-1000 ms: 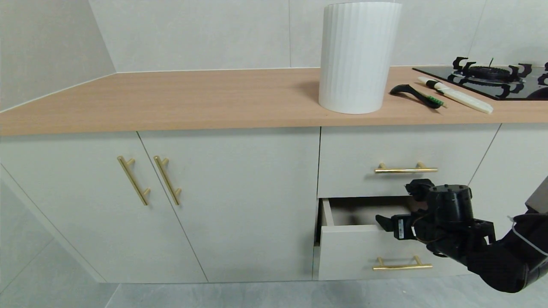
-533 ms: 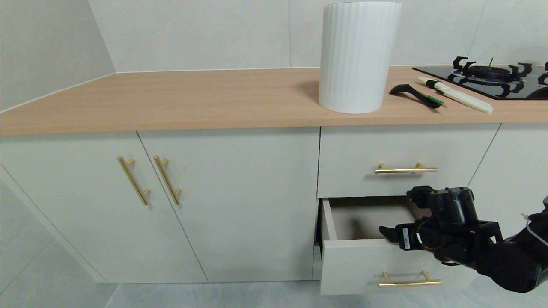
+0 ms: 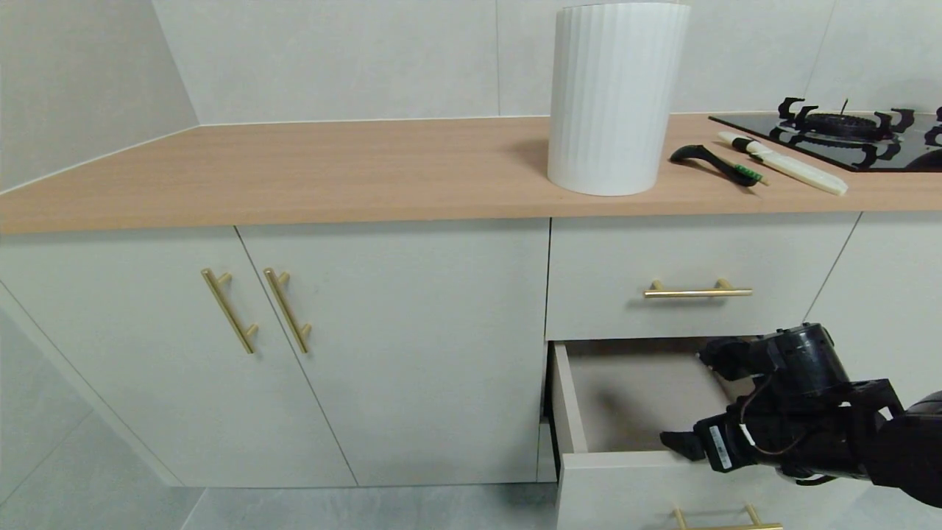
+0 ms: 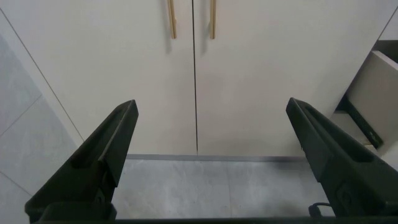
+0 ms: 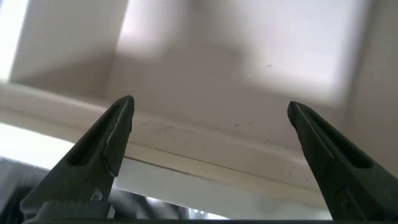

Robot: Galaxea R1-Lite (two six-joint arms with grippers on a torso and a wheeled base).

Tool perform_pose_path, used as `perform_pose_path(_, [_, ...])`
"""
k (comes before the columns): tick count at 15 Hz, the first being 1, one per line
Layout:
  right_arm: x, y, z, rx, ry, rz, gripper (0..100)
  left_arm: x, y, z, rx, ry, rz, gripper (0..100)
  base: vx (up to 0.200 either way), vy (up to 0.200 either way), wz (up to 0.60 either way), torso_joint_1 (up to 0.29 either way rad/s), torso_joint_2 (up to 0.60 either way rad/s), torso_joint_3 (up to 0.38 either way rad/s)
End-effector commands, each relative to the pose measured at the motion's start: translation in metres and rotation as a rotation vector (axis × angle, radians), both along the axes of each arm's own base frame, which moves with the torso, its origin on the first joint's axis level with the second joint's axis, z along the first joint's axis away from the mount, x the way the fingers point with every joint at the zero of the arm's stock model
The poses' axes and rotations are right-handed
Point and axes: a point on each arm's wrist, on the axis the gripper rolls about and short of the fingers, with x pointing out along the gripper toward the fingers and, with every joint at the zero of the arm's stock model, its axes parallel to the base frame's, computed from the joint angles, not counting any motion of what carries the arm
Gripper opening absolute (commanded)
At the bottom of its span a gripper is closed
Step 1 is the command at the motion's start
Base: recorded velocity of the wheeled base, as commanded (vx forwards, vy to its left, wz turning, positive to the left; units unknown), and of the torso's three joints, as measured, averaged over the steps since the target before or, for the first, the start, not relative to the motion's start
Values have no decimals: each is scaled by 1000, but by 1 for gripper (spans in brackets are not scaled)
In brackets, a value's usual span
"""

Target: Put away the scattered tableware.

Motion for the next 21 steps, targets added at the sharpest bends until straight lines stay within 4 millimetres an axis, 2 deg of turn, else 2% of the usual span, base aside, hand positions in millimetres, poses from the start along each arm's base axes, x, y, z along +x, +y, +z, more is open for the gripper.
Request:
perform_pose_path(1, [-7,0,12,-14,-12,33,100,0,0,0,0,0,2,100,0,0,0,0,0,0])
perform_pose_path(4, [-19,1,16,-46,21,85,100,0,0,0,0,0,2,100,0,0,0,0,0,0])
perform_pose_path(7, [-41,-3,24,-113,98,195,100,0,0,0,0,0,2,100,0,0,0,0,0,0])
perform_pose_path(10, [-53,-4,24,-167,154,257,100,0,0,0,0,0,1,100,0,0,0,0,0,0])
perform_pose_path(21, [-70,-3,16,-259,292,358,100,0,0,0,0,0,1,100,0,0,0,0,0,0])
